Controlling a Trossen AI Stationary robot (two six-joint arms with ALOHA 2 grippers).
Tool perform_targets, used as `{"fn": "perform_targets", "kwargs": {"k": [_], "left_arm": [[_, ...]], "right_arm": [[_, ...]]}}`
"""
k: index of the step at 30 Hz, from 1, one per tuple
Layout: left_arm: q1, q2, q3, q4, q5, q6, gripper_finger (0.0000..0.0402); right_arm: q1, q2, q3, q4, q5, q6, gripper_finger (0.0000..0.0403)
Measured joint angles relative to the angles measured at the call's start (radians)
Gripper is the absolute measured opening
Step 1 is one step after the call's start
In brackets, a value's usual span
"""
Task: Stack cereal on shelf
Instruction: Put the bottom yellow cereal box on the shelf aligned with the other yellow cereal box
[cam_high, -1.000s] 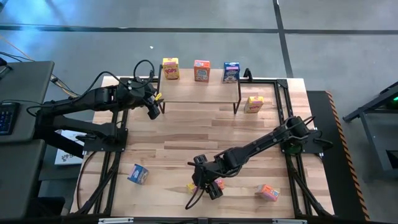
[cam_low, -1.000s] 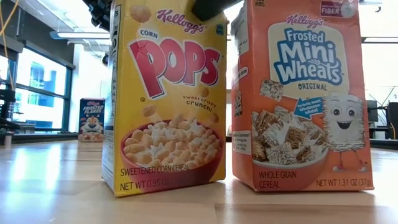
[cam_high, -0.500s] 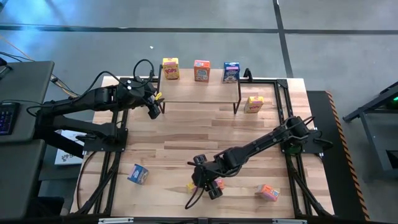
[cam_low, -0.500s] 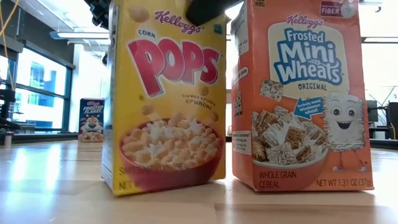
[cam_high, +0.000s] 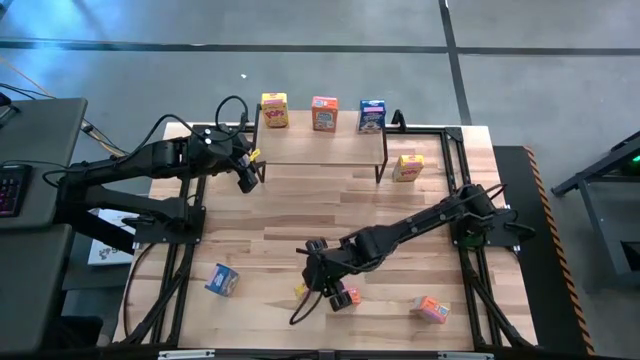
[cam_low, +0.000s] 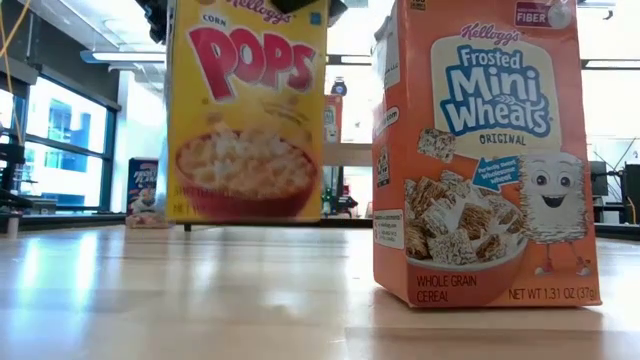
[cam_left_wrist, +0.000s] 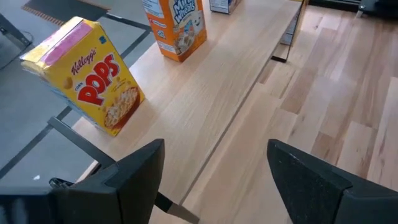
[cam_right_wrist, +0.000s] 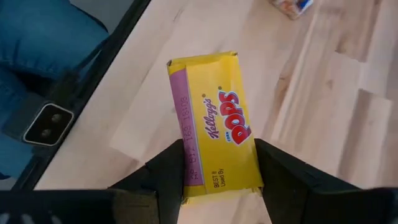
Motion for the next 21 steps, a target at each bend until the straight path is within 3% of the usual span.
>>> {"fn": "perform_targets", "kwargs": {"k": [10,16,21], "left_arm": [[0.000,0.000,0.000,0.006,-0.019,0.132,0.0299],[0.000,0.000,0.000,0.007,-0.006,0.134,0.0300],[0.000,0.000,0.000,0.046,0.059,0.156,0.0300]], "right_arm": [[-0.093,0.000,0.143,-0.151,0.001,-0.053,0.0172],[-0.152,0.000,0.263,-0.276,0.008,-0.128,0.0172],[-0.205,0.000,0.358,-0.358,0.008,-0.199,0.0172]]}}
